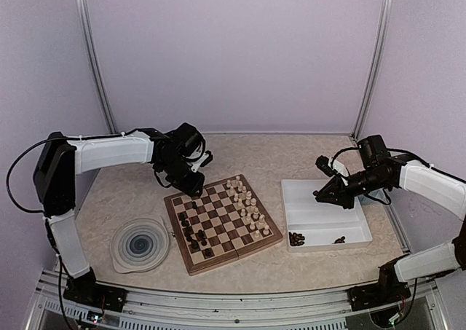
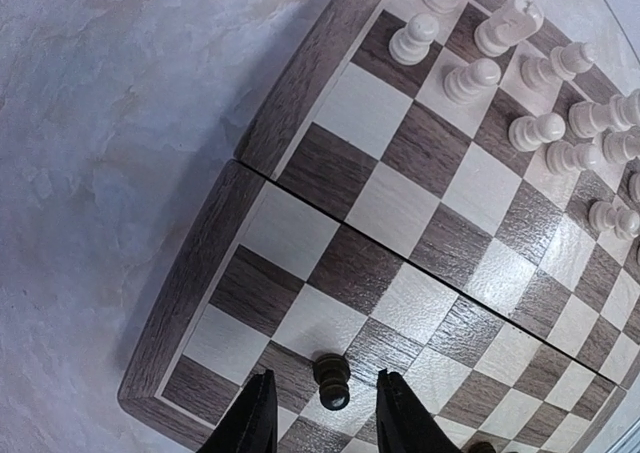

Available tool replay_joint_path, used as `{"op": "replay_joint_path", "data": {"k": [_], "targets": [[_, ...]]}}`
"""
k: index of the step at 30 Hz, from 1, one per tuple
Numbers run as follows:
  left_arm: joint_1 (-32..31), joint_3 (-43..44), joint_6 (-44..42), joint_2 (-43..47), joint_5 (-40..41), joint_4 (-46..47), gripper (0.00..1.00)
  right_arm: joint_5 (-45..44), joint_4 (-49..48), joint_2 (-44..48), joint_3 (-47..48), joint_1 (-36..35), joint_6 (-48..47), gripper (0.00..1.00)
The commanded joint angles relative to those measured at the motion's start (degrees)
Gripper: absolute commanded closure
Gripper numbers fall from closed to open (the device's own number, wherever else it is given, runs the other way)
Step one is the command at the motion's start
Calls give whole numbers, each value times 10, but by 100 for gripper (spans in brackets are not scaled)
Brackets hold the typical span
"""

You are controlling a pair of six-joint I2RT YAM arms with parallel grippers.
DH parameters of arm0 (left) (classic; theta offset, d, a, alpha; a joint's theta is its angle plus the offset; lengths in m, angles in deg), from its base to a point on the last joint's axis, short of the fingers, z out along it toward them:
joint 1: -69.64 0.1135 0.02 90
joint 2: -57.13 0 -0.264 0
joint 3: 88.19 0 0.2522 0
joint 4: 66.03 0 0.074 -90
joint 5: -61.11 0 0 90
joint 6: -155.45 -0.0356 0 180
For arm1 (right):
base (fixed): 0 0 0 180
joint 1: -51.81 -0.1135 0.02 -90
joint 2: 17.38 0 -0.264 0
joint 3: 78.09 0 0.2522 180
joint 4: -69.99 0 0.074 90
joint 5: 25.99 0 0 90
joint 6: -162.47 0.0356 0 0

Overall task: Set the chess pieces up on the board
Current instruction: Move the pawn to d7.

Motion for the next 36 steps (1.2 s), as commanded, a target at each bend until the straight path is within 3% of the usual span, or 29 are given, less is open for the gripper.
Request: {"op": "replay_joint_path", "data": {"k": [1, 12, 21, 36], "targets": [[-12, -1, 5, -29, 26, -5, 65, -5, -10, -1, -8, -6, 3, 97], [-20, 1, 4, -63, 29, -36, 80, -6, -11, -3, -9, -6, 3, 97], [-33, -22, 15, -36, 27, -59, 94, -5, -12, -3, -9, -7, 3, 97], [-66, -61, 29, -8, 11, -65, 95, -2, -10, -4, -9, -6, 3, 97]]}}
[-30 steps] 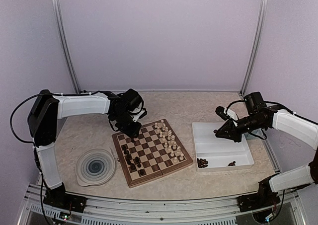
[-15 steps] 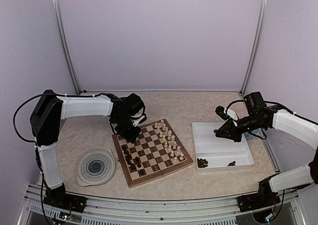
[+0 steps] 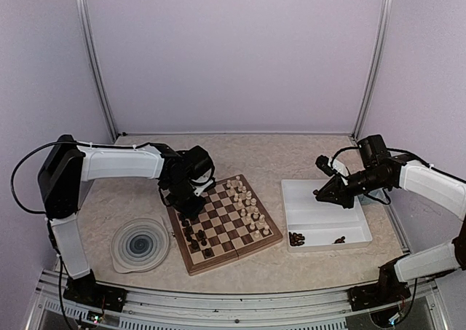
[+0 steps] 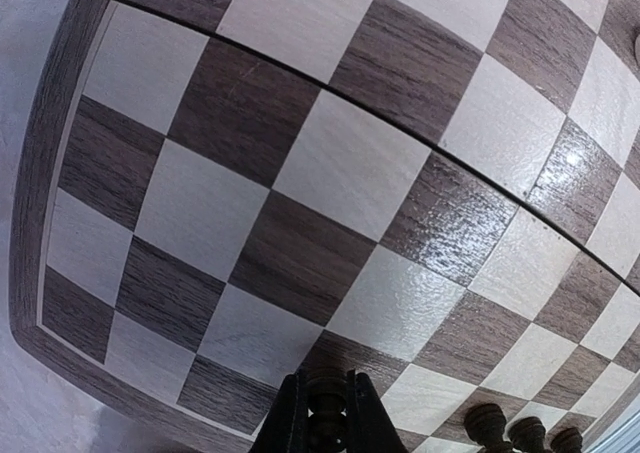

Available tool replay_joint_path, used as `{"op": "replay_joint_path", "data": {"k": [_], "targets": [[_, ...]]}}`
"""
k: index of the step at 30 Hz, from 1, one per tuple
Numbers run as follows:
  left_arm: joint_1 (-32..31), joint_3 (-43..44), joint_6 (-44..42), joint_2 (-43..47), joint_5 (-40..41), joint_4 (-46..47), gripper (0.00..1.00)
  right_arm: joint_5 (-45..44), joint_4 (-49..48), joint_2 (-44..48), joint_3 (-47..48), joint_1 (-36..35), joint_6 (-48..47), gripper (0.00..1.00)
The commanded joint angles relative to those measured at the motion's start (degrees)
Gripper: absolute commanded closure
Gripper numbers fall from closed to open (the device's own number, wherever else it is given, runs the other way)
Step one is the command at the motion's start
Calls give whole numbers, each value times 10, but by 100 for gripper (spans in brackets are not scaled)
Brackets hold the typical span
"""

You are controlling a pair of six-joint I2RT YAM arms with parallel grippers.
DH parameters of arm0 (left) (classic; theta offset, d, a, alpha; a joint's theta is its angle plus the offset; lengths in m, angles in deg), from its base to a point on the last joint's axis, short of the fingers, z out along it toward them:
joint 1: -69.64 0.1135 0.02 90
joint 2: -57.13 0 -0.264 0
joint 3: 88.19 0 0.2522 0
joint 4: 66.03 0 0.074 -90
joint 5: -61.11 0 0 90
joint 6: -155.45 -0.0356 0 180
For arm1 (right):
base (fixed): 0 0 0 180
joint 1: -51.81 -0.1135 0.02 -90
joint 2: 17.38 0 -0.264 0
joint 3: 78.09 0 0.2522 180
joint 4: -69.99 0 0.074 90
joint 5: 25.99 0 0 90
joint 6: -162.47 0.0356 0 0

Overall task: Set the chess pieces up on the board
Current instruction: Move the pawn to d7.

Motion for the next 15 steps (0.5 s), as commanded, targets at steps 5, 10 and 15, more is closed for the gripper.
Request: {"op": "replay_joint_path", "data": {"k": [5, 10, 15], "targets": [[-19, -5, 1, 1, -35, -12, 95, 3, -3, 1, -9, -6, 3, 97], [-30, -7, -3, -2, -41, -12, 95, 4, -3, 2, -10, -6, 4, 97], [-35, -9, -3, -6, -45, -11, 94, 5, -3, 1, -9, -6, 3, 97]]}}
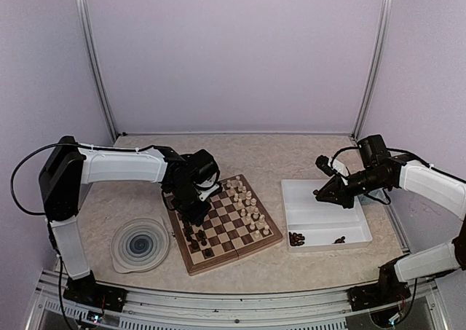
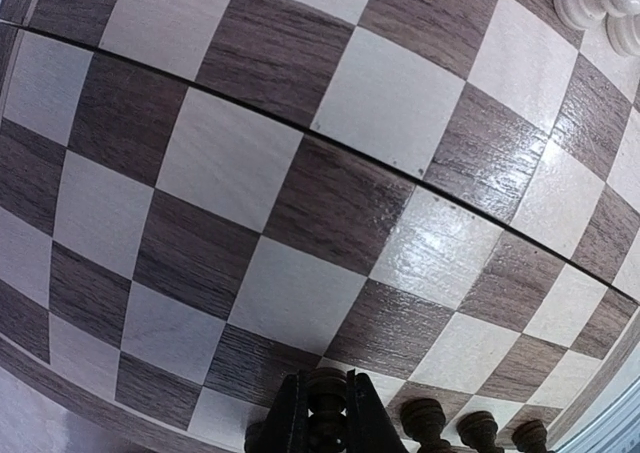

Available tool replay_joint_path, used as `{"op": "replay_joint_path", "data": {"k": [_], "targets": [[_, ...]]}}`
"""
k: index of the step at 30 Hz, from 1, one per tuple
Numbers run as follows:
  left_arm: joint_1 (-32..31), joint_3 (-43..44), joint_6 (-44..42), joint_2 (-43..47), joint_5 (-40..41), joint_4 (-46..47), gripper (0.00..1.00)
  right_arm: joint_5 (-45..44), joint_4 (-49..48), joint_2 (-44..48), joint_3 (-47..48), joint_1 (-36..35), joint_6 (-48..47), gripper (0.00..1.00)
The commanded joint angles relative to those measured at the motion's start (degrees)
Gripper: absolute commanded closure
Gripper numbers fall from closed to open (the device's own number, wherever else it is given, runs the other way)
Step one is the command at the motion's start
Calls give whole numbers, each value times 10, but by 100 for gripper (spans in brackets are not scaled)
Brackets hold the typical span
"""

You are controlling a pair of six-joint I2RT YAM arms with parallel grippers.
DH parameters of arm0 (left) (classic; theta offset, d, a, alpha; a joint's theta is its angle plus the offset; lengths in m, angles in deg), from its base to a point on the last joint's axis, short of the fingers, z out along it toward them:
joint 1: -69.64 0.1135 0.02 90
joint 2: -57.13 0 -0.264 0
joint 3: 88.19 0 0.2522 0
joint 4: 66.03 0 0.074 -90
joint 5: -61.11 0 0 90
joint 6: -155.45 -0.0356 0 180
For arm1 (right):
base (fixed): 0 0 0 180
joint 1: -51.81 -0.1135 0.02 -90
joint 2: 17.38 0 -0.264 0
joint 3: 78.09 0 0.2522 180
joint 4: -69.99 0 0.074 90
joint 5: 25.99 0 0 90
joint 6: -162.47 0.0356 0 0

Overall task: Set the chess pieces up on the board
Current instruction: Move the pawn to d7.

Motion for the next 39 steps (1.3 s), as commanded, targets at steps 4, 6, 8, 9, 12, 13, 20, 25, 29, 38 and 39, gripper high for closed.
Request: {"op": "replay_joint_path", "data": {"k": [4, 6, 8, 9, 12, 13, 20, 25, 29, 38, 39], "targets": [[-7, -9, -3, -7, -12, -16, 94, 5, -3, 3, -9, -6, 3, 97], [-7, -9, -5, -8, -15, -21, 94, 5, -3, 3, -9, -6, 4, 97], [-7, -9, -8, -7, -15, -25, 94, 4, -3, 3, -9, -6, 3, 97], [-7, -8, -8, -8, -15, -27, 94, 4, -3, 3, -9, -6, 3, 97], [-8, -7, -10, -8, -18, -30, 94, 4, -3, 3, -9, -6, 4, 97], [-8, -8, -11, -8, -19, -32, 94, 4, -3, 3, -9, -6, 3, 97], [-8, -6, -13, -9, -16, -34, 88, 4, -3, 3, -8, -6, 3, 97], [-8, 6, -17, -7, -4, -29, 81, 4, -3, 3, -8, -6, 3, 97], [-2, 20, -23, -3, 2, -22, 78, 3, -3, 4, -8, -6, 3, 97], [18, 41, -35, 8, -13, -1, 74, 2, -2, 2, -8, -6, 4, 97], [18, 42, -36, 12, -13, 1, 74, 2, -2, 1, -8, -6, 4, 97]]}}
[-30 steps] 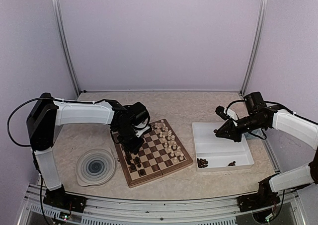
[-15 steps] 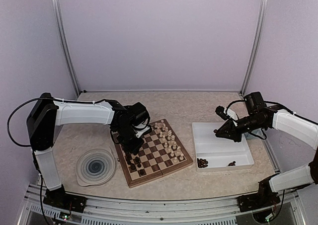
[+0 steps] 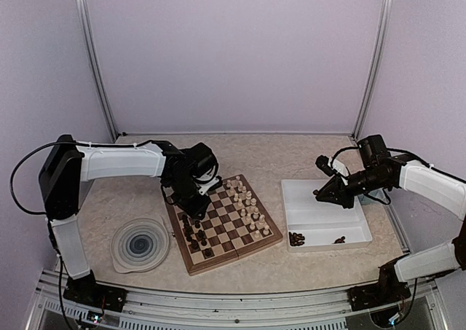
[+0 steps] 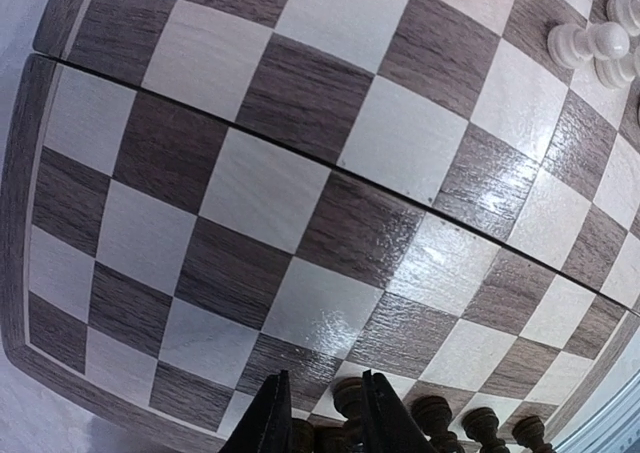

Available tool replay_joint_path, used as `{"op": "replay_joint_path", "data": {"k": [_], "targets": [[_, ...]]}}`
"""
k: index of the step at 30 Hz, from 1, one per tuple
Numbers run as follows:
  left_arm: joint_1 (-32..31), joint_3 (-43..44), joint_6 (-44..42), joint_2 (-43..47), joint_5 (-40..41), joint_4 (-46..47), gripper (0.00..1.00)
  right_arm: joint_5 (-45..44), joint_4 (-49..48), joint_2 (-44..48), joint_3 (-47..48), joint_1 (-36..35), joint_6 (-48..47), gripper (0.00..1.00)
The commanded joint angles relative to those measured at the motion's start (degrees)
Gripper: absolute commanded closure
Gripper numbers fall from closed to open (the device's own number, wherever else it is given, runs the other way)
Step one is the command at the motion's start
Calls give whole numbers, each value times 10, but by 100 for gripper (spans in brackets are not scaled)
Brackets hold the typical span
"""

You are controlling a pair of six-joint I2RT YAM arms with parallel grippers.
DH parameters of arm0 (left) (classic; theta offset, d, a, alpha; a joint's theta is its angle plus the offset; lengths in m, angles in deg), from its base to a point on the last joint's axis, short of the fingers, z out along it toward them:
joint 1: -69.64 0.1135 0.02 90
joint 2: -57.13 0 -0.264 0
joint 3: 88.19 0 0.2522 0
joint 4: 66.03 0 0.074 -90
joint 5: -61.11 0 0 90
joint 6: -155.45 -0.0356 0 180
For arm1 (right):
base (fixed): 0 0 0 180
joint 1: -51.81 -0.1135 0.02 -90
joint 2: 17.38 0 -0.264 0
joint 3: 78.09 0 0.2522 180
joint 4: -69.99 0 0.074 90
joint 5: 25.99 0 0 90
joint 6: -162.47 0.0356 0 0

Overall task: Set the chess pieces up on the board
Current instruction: Move the pawn to d7, then pass from the right arm to the left

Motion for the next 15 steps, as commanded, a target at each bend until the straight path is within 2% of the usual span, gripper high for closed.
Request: {"op": "replay_joint_path", "data": {"k": [1, 5, 8, 11, 15], "targets": [[8, 18, -11, 18, -9, 15, 74, 2, -2, 1, -8, -6, 4, 97], [12, 24, -3, 44, 26, 32, 73, 1, 1, -3, -4, -6, 3, 97], [10, 37, 4, 80, 49, 84, 70, 0, 16, -17, 23, -9, -6, 96], [-1, 32, 19, 113, 55, 181, 66, 8, 35, -35, 65, -26, -12, 96], [-32, 9, 71, 143, -14, 345, 60, 10, 58, -63, 122, -67, -15, 96]]}}
